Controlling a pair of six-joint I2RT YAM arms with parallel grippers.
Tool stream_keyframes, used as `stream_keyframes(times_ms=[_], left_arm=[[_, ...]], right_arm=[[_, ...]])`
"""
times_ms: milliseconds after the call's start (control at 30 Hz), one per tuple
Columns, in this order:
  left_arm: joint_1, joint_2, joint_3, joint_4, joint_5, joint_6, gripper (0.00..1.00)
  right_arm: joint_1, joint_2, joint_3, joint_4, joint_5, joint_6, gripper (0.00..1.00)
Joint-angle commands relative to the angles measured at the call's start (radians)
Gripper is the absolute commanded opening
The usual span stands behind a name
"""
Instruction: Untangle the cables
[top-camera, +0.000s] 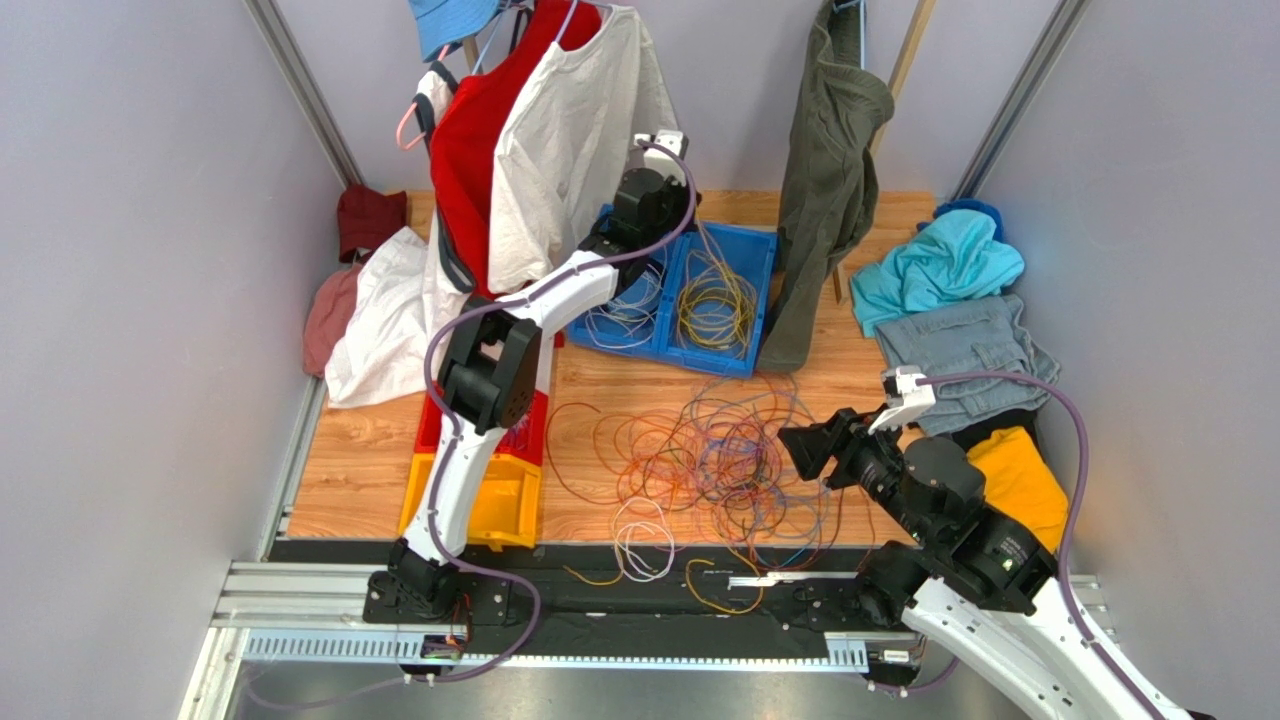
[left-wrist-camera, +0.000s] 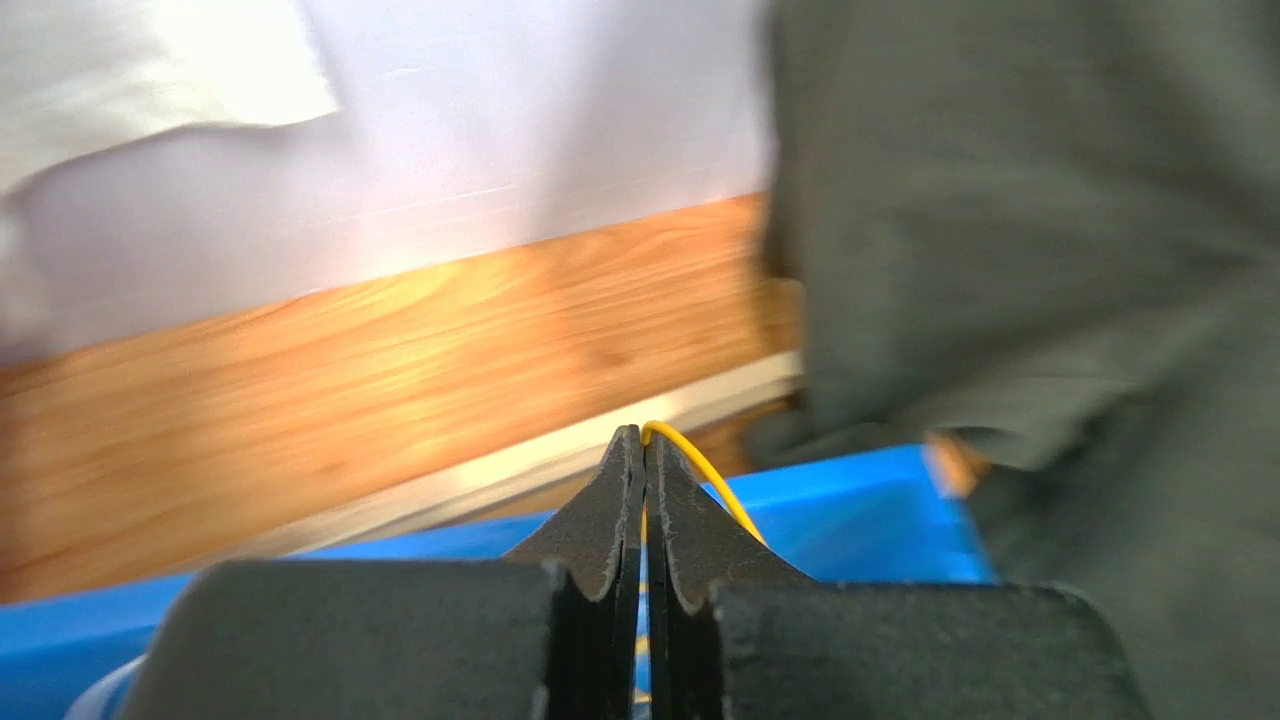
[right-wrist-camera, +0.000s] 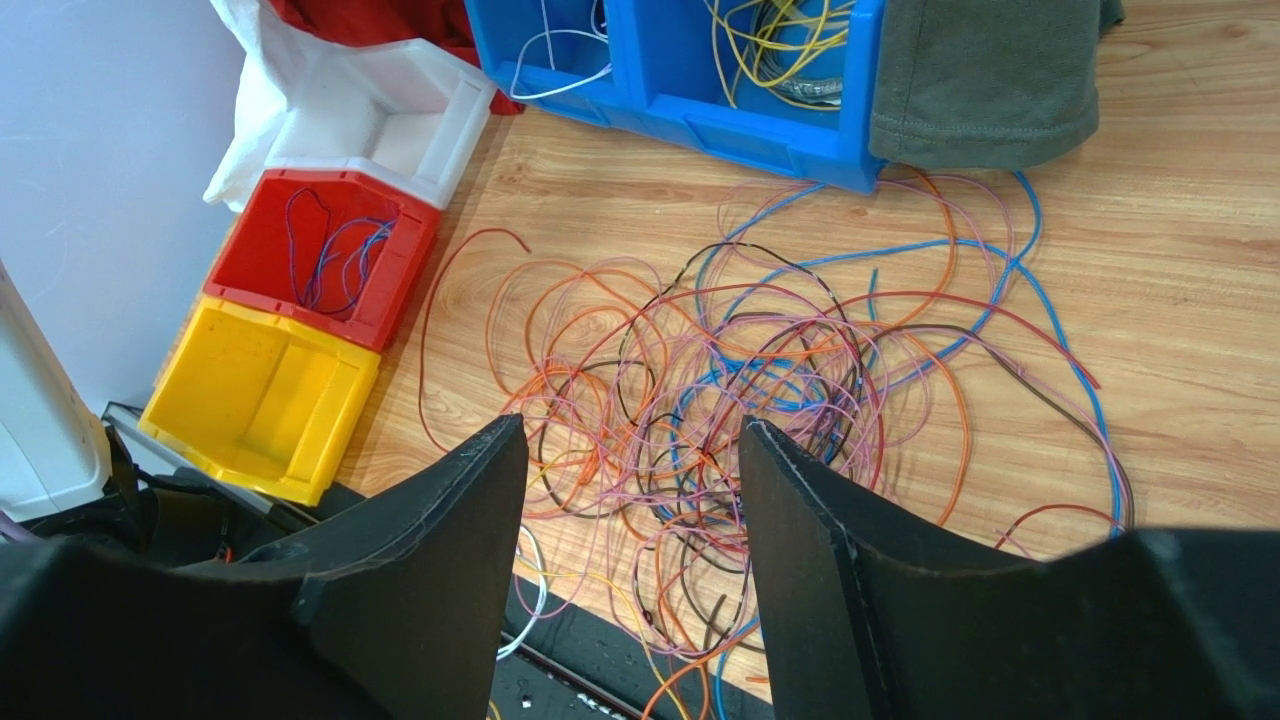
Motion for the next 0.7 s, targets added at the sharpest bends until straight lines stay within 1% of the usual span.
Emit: stream_keyframes(times_ms=[0, 133, 200, 300, 333, 367, 467, 533, 567, 667], left_arm=[[0.013, -0.072, 0.026, -0.008, -0.024, 0.035, 0.0], [0.012, -0.072, -0.009, 0.021, 0.012, 0.015, 0.0], [0.012, -0.076, -0.032, 0.073, 0.065, 0.009, 0.0], [0.009, -0.084, -0.046, 0.101, 0.104, 0.009, 0.0], [0.009, -0.084, -0.032, 0.092, 0.108, 0.012, 0.03], [0.009, -0.086, -0.022, 0.08, 0.107, 0.012, 0.21], [0.007, -0.102, 0.005, 0.029, 0.104, 0.021, 0.43], [0.004, -0.133, 0.001, 0.004, 0.099, 0.036, 0.51], [0.0, -0.142, 0.001, -0.009, 0.087, 0.059, 0.57], [-0.01, -0.181, 0.009, -0.086, 0.044, 0.108, 0.6]], right_arm=[[0.005, 0.012, -0.012, 0.053, 0.017, -0.008, 0.57], [0.005, 0.019, -0.015, 0.056, 0.012, 0.0, 0.57], [0.005, 0.015, -0.015, 0.055, 0.012, 0.003, 0.57], [0.005, 0.012, -0.015, 0.052, 0.015, 0.004, 0.57], [0.005, 0.014, -0.014, 0.052, 0.015, 0.005, 0.57], [0.005, 0.014, -0.012, 0.05, 0.014, 0.006, 0.57], [0.003, 0.022, -0.011, 0.053, 0.014, 0.011, 0.57], [0.005, 0.022, -0.012, 0.056, 0.009, 0.017, 0.57], [0.005, 0.022, -0.015, 0.059, 0.007, 0.02, 0.57], [0.005, 0.022, -0.022, 0.067, -0.006, 0.032, 0.57]])
